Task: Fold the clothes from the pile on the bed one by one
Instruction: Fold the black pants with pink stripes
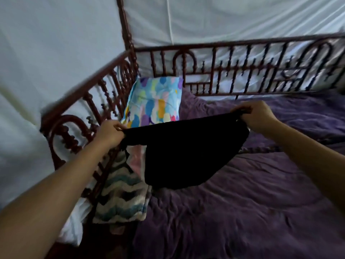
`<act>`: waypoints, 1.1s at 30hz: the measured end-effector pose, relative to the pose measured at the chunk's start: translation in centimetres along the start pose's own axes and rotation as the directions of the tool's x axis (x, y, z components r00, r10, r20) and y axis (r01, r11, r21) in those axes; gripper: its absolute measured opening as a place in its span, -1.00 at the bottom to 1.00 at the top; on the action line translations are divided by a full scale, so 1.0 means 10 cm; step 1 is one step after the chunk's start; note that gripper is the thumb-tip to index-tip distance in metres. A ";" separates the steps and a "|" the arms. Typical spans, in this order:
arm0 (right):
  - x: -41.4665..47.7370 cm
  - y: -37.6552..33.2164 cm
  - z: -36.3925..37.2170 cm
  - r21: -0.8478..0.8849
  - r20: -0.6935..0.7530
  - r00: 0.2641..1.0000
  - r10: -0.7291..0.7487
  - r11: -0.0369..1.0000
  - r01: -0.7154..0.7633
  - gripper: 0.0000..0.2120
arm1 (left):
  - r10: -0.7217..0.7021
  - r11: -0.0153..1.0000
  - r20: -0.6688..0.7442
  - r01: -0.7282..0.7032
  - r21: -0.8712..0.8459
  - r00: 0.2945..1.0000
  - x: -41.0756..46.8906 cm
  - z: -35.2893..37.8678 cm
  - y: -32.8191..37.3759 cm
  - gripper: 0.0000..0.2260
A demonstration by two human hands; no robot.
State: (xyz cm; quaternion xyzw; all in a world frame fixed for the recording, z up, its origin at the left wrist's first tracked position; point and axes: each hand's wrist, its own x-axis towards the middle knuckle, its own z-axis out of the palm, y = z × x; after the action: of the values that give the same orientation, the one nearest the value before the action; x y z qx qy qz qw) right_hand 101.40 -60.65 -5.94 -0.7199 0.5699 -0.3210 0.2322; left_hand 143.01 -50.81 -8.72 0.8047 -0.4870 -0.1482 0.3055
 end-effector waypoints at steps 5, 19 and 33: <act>-0.05 -0.16 -0.92 -0.187 -0.033 0.999 -0.033 0.982 0.026 -0.73 | 0.087 0.907 0.097 -0.038 -0.420 0.991 0.02 -0.45 1.06 -0.73; -0.79 0.60 -2.60 0.412 0.012 0.988 0.153 0.900 -0.145 -0.80 | 0.218 0.862 0.109 -0.139 -0.488 0.970 -0.67 0.16 3.28 -0.88; -1.26 1.78 -3.55 0.583 0.162 0.983 0.084 0.796 -0.164 -0.64 | 0.599 0.795 0.700 -0.183 -0.579 0.388 -0.86 0.91 4.67 -0.81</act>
State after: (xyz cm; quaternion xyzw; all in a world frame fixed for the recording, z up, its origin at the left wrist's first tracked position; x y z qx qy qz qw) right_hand 61.80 -51.58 3.48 -0.5912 0.4708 -0.4202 0.5023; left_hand 101.59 -62.34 13.48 0.3931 -0.7087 -0.5474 0.2086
